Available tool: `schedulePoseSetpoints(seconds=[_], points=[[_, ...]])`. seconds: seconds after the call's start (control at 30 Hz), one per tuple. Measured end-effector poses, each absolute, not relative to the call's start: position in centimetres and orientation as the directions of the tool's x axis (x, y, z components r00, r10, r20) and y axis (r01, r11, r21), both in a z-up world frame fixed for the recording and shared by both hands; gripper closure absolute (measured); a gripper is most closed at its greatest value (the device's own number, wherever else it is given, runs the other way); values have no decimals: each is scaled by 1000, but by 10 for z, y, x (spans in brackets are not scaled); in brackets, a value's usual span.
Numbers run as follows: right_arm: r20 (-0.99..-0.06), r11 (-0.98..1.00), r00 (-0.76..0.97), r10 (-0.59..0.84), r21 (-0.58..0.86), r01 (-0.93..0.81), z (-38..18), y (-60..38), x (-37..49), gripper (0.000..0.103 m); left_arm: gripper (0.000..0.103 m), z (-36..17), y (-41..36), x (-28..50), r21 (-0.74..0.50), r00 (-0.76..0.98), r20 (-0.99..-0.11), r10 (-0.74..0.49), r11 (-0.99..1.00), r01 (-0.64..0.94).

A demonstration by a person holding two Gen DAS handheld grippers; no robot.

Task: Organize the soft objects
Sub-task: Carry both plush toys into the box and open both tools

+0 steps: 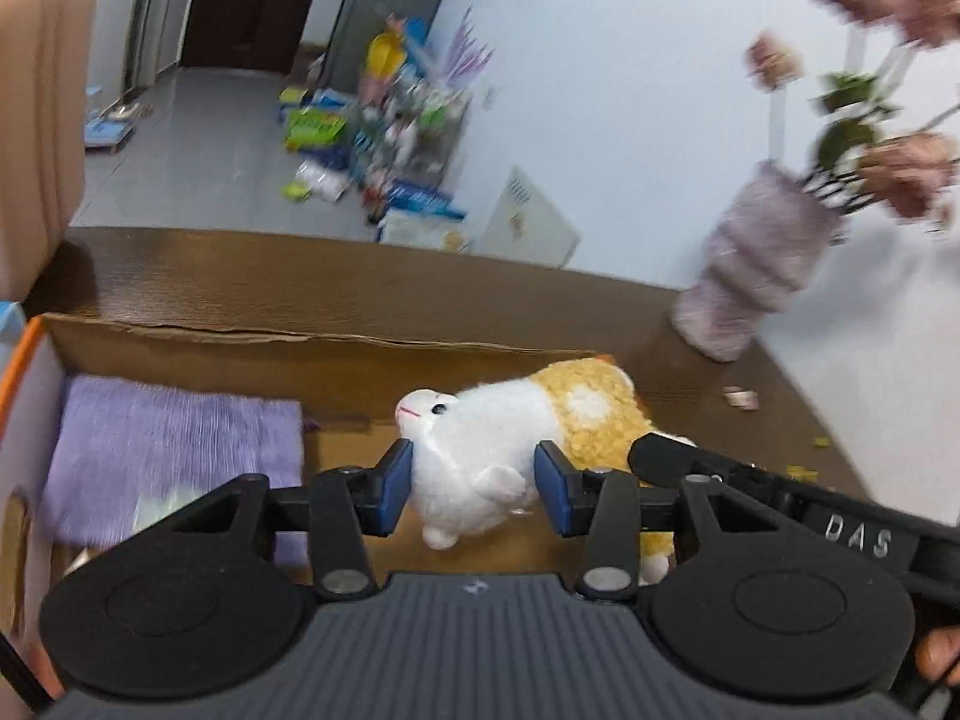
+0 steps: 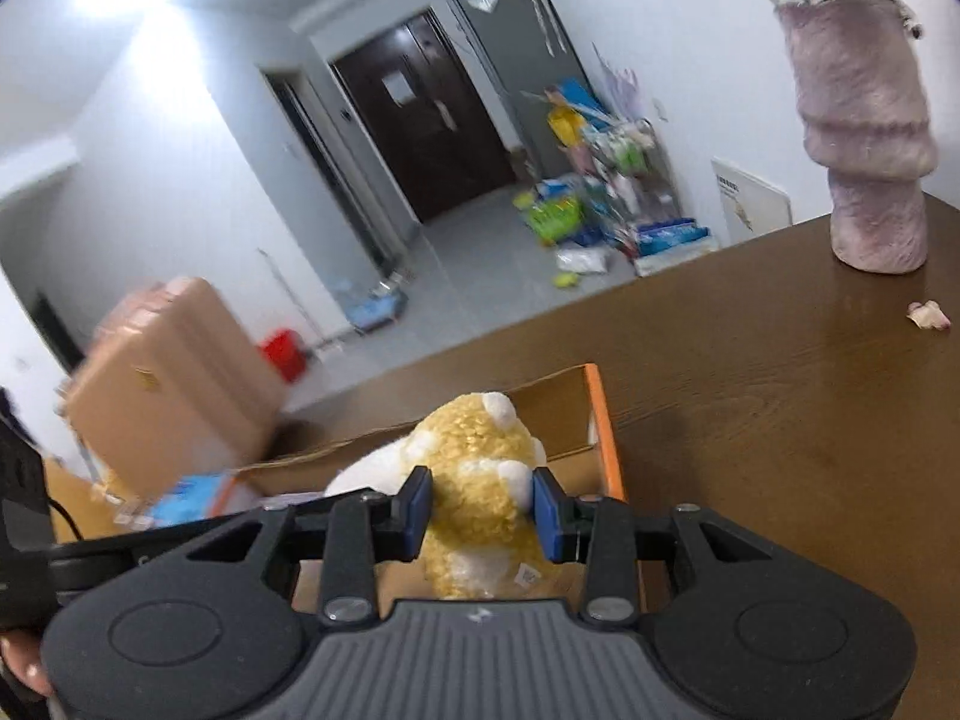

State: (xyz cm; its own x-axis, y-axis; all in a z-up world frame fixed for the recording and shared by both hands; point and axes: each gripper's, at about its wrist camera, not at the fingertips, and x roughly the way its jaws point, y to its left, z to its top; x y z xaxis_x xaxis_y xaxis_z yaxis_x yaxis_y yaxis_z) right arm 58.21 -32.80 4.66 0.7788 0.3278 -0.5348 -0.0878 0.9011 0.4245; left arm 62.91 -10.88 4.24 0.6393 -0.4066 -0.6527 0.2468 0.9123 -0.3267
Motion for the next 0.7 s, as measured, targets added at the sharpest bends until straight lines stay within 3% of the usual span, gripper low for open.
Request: schedulePoseSetpoints(seconds=[0.2, 0.37, 0.63, 0.7], points=[[-630, 975, 753, 191, 210, -71, 24, -296, 614, 65, 63, 18, -120, 663, -263, 600, -715, -360, 933, 247], [-589, 992, 800, 114, 106, -63, 32, -289, 604, 60, 62, 25, -114, 657, -288, 613, -688, -389, 921, 261], [-505, 995, 857, 102, 46, -92, 102, -286, 554, 48, 57, 96, -86, 593, -201, 722, -615, -315, 949, 243], [-479, 994, 871, 108, 39, -101, 124, -288, 530, 44, 46, 117, -74, 567, -168, 750, -598, -283, 959, 228]])
